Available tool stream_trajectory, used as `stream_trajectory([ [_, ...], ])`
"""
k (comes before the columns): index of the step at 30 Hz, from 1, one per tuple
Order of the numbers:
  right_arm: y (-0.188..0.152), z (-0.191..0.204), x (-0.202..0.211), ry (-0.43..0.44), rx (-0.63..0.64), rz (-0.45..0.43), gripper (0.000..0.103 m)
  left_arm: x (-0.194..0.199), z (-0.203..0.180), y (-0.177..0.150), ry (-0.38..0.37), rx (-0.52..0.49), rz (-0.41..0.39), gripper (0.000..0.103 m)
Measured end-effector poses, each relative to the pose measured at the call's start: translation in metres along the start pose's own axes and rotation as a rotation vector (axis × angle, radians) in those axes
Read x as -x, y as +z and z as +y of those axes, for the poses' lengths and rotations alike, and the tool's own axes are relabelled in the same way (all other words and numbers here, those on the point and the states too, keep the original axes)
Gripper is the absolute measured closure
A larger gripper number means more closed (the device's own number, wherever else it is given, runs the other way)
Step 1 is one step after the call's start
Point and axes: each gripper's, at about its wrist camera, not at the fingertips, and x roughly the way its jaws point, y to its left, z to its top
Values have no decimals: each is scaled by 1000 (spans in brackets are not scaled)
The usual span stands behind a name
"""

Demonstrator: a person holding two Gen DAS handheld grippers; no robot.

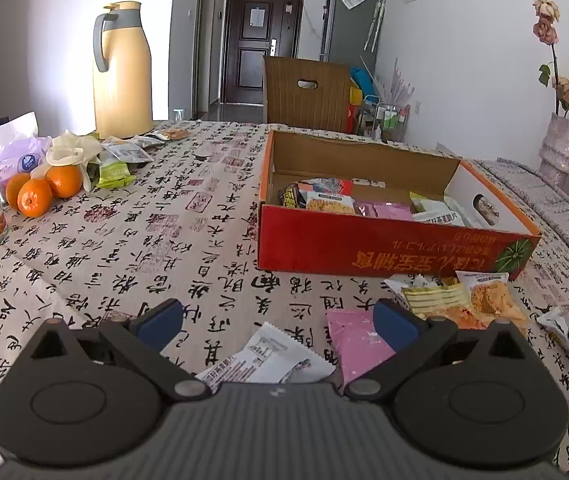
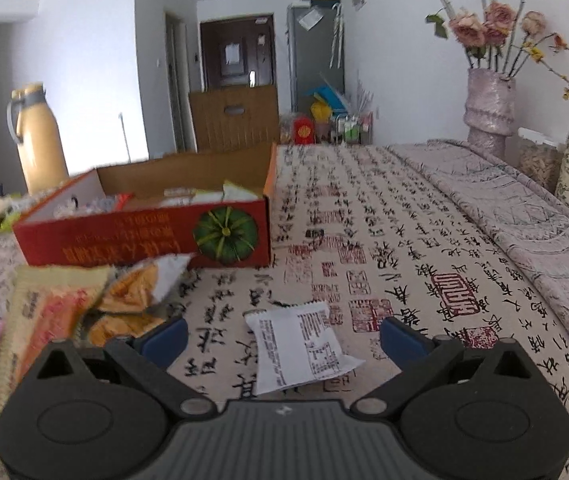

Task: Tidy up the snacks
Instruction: 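Grasp a white packet with the right gripper while the left gripper grasps another white packet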

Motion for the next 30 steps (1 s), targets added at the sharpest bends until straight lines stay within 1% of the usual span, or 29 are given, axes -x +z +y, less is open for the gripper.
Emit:
stream_trajectory([
  [2,2,-1,-9,1,20,30,13,0,0,-1,4,-1,6,0],
  [4,3,-2,-18,-4,36,60,19,-1,0,-1,6,-2,15,0],
  [6,5,-5,-28,0,39,91,20,-2,0,-2,9,-2,24,0],
  [7,5,-6,-32,3,37,103,22,-3,-1,-3,11,-3,28,0],
  [8,5,-6,-36,7,37,116,27,-3,0,-3,13,-3,34,0],
  [9,4,-7,-39,8,38,129,28,-4,0,-4,15,-3,39,0],
  [10,4,-7,-40,4,40,123,29,-4,0,-4,18,-3,44,0],
  [12,4,-6,-39,12,39,118,38,-5,1,-5,24,-3,52,0],
  [13,3,-6,-38,14,43,112,50,-6,2,-5,28,-2,56,0],
  [14,3,-5,-37,19,46,110,57,-6,3,-5,31,-1,59,0],
  [16,3,-4,-36,23,50,108,62,-7,4,-5,38,-1,66,0],
  [19,3,-3,-32,9,46,90,63,-7,6,-6,47,-10,70,0],
  [23,2,-3,-17,5,8,24,63,-8,9,-7,68,-36,80,0],
  [26,0,-2,-3,8,-22,-17,63,-9,12,-9,80,-75,96,0],
  [30,-7,-3,8,12,-59,-33,63,-11,15,-15,82,-120,120,0],
])
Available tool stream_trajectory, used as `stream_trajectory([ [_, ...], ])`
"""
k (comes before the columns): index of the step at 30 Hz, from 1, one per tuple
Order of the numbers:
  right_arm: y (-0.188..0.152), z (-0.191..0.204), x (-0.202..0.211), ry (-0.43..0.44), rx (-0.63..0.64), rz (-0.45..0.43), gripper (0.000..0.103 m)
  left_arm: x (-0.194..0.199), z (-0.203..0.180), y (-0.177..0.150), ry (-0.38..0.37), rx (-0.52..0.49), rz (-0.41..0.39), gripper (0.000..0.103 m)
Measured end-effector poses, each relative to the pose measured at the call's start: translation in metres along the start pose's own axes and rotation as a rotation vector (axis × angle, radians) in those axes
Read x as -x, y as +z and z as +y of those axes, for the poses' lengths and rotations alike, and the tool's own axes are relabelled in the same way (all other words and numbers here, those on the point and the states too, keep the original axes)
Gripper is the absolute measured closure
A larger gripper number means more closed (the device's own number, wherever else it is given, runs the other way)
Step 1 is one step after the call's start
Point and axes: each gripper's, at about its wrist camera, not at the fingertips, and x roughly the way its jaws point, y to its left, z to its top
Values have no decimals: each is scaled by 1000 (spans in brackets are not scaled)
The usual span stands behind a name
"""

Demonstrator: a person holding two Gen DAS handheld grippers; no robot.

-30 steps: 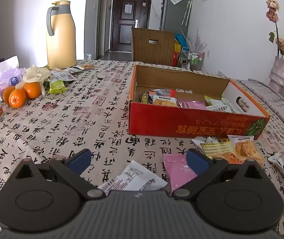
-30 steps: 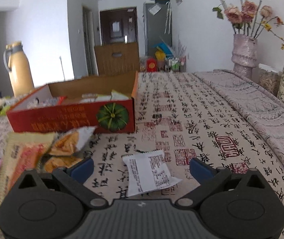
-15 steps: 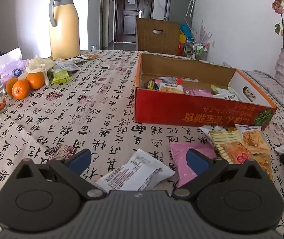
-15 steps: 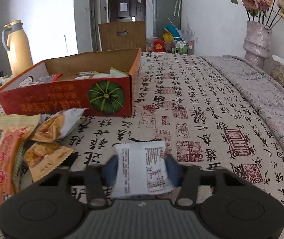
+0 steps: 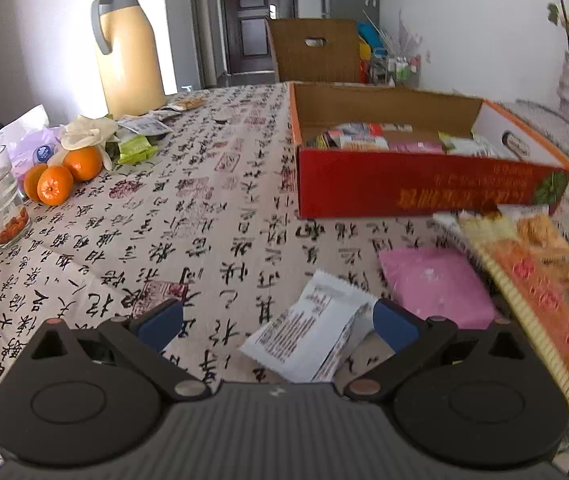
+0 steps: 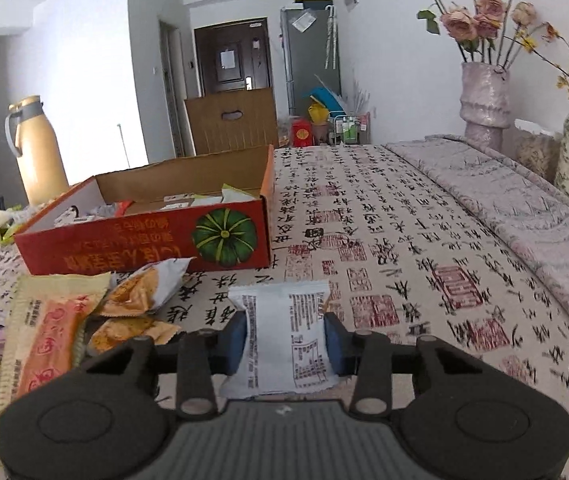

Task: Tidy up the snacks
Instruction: 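Grasp a white packet with the right gripper while the left gripper grasps another white packet, then carry both white packets over the box and open both grippers inside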

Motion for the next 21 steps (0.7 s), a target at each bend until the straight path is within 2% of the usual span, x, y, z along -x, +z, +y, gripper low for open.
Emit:
stream_trajectory([
  [8,-11,2,6,0,-27,4,63,-13,-5,-7,-23,-25,33,2],
  [10,-13,3,7,-1,-28,3,63,-18,-7,-7,-30,-34,41,8],
  [11,-14,3,8,0,-29,3,63,-20,-8,-7,-36,-38,45,15],
  [13,-15,3,9,-2,-31,4,63,-21,-9,-7,-47,-35,44,18],
  [16,-17,3,10,-3,-34,5,63,-21,-9,-5,-78,-32,39,34],
  [18,-18,3,10,-2,-36,6,63,-19,-10,-5,-104,-30,35,55],
  [21,-19,3,11,-2,-40,8,63,-17,-11,-6,-113,-26,26,59],
])
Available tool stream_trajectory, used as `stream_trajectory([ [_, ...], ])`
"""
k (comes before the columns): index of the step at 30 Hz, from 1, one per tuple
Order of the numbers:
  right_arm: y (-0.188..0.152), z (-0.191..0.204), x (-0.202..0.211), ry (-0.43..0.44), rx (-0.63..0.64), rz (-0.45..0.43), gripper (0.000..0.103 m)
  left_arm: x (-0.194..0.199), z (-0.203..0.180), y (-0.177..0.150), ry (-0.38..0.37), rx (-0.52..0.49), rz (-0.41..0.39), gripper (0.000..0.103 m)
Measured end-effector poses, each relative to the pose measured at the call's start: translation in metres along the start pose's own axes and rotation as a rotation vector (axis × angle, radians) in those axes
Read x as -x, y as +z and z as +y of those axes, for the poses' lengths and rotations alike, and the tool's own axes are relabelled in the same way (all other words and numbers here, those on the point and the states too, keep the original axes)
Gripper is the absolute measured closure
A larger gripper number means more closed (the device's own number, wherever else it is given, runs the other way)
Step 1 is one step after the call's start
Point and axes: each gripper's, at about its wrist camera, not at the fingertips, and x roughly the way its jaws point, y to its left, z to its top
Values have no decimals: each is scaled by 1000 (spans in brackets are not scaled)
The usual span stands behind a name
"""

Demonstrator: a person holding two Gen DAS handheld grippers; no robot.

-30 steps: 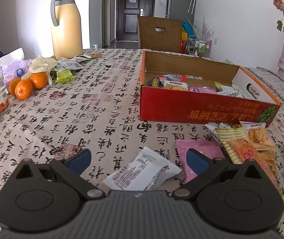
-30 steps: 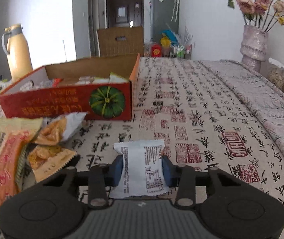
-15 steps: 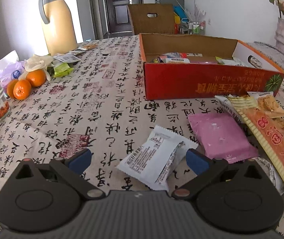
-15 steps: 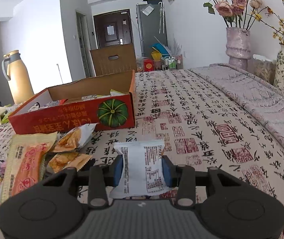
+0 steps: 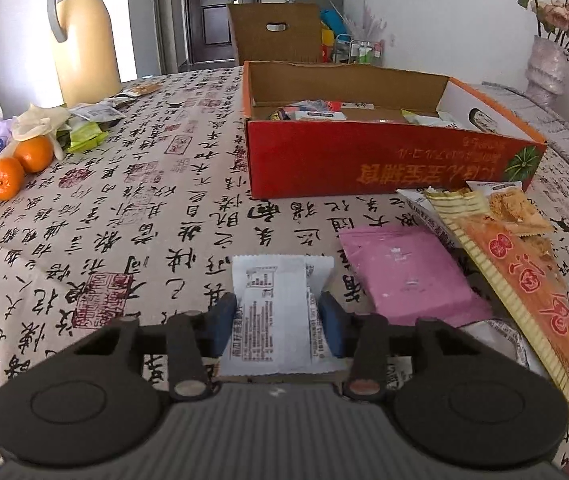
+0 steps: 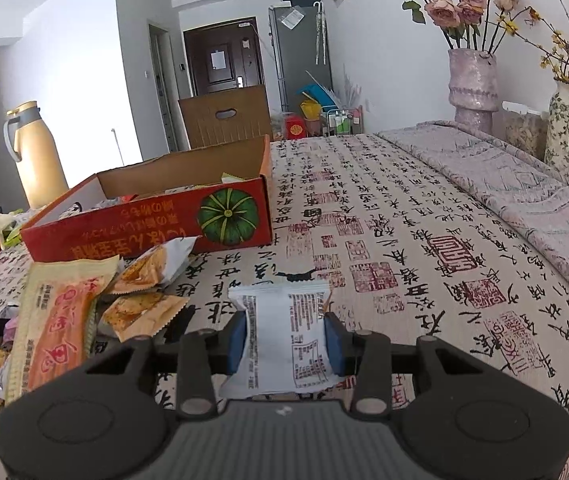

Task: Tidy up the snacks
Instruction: 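Carry both white packets over the box and open both grippers inside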

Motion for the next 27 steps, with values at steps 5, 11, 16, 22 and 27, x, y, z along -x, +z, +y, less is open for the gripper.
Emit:
stream_trajectory([
  [5,-2,1,3,5,2,-6,63,4,1,-1,9,11,-15,62],
  [11,-1,1,5,8,4,-14,63,16,1,4,19,18,-56,62],
  [16,2,5,5,12,16,-25,63,27,-1,13,22,16,-104,62],
  [22,14,13,4,24,43,-56,63,37,-5,33,13,16,-167,62],
  [27,31,22,0,38,73,-94,63,42,-12,52,4,9,-217,62],
])
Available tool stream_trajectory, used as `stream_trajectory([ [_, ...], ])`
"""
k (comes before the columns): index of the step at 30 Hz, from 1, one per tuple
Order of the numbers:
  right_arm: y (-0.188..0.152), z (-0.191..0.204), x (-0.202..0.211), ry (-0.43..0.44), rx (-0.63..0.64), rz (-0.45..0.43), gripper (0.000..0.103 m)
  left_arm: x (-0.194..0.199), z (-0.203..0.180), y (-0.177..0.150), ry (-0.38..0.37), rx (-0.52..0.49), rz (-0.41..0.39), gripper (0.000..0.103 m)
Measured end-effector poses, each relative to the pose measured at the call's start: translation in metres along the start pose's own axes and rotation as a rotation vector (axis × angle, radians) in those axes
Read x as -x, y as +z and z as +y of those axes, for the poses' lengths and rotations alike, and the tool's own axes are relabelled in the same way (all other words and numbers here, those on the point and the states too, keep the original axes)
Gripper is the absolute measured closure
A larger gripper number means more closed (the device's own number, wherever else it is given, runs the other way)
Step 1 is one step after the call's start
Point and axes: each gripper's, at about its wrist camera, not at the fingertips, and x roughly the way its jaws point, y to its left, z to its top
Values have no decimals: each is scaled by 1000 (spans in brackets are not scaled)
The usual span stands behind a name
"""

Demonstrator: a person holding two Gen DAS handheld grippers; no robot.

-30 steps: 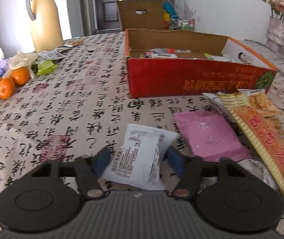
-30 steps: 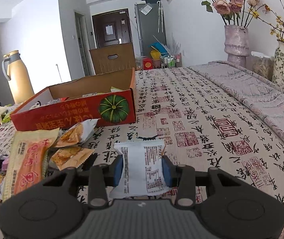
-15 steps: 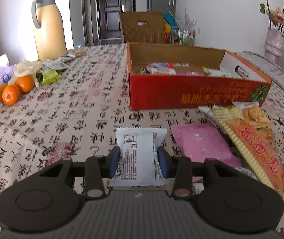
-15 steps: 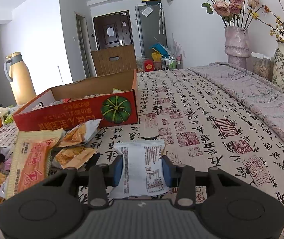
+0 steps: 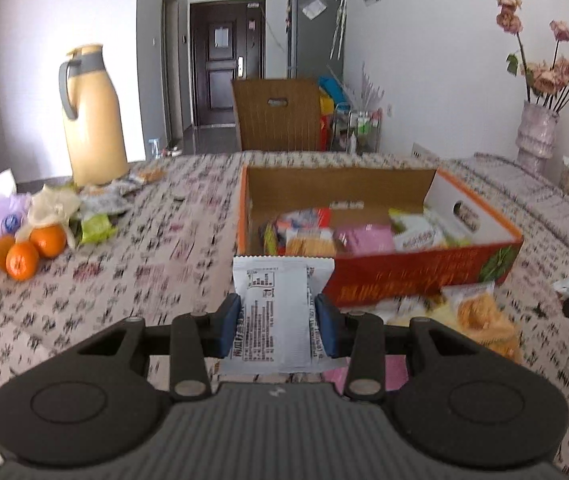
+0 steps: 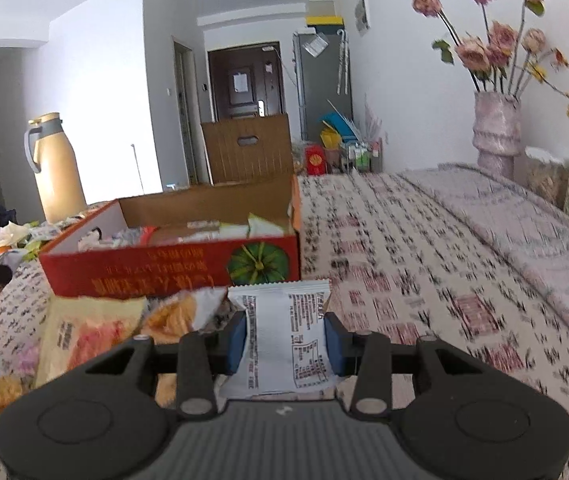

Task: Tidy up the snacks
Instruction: 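Carry both white packets over the box and open both grippers inside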

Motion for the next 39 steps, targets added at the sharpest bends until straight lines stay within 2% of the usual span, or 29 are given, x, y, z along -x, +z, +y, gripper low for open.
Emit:
stream_trajectory([
  [11,49,17,-33,30,59,-82,63,-20,-17,45,-1,-31,-83,62],
  [24,94,40,-94,60,119,-111,63,-69,-34,79,-4,-56,-111,62],
  [33,88,36,-135,54,83,-92,63,-116,-27,71,2,-19,-61,62],
  [39,81,38,-142,60,95,-73,63,-130,-25,63,-22,-17,-22,62],
])
